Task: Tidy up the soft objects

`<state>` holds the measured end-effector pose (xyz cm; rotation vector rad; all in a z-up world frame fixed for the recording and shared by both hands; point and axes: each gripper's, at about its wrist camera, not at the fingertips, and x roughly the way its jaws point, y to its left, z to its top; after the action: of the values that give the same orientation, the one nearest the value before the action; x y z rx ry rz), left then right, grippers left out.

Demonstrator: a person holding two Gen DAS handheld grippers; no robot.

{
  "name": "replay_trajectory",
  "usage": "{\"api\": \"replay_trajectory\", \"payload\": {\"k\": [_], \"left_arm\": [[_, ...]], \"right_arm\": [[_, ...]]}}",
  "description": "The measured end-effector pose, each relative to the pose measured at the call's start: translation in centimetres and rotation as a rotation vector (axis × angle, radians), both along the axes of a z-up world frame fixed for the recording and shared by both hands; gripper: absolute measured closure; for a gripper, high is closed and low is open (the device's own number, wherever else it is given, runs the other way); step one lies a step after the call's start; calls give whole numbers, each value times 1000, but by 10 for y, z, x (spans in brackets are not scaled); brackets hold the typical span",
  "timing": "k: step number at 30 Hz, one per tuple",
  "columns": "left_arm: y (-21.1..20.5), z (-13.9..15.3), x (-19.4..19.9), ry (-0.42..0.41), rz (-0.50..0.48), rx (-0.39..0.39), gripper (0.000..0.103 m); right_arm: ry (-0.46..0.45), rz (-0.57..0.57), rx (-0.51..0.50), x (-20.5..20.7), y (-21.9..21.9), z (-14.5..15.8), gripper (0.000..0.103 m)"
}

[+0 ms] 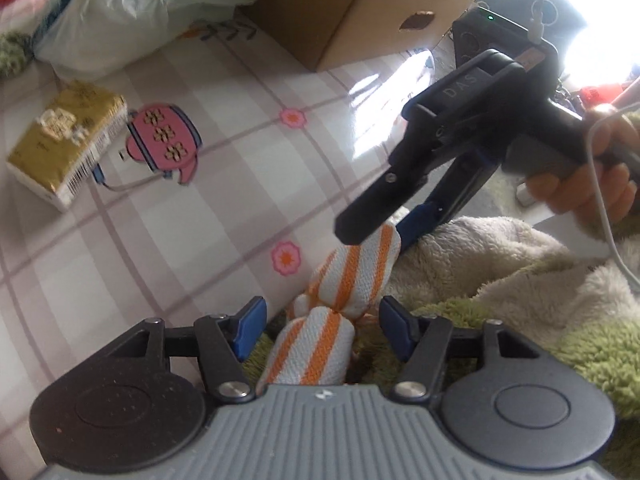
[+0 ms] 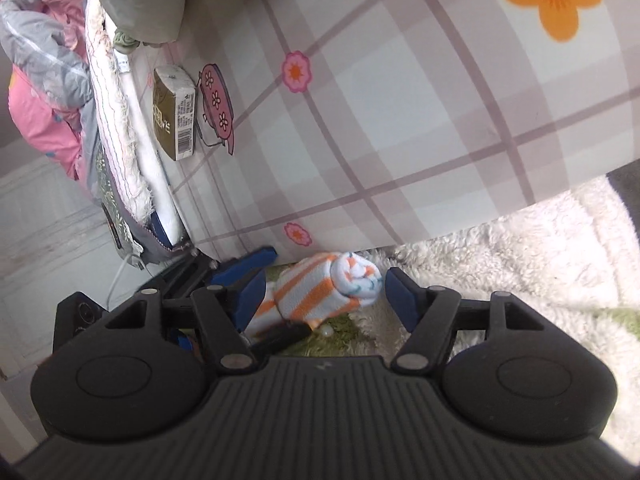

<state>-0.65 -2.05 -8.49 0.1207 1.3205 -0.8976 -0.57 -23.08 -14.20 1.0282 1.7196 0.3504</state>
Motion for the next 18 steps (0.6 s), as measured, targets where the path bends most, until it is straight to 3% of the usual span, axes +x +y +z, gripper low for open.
{"api": "replay_trajectory", "payload": {"k": [3,6,9,13,18], "left_arm": [[1,-9,-1,57,27,-11,49],[2,-8,-7,53,47,-4,54],[3,4,-15,26,58,-9,57],[1,35,-19,-62,60,-11,58],[-21,92,-1,-237,85,-66,59]], "right_arm": [[-15,-36,5,-6,-4,-8,40],[-52,-36,-9,-13,-7,-3,57],[-89,-38,-6,-21,-12,4,61],[-195,-32,3,-22,-23,33,63],[-455,-64,23,-3,-43,105,68]]}}
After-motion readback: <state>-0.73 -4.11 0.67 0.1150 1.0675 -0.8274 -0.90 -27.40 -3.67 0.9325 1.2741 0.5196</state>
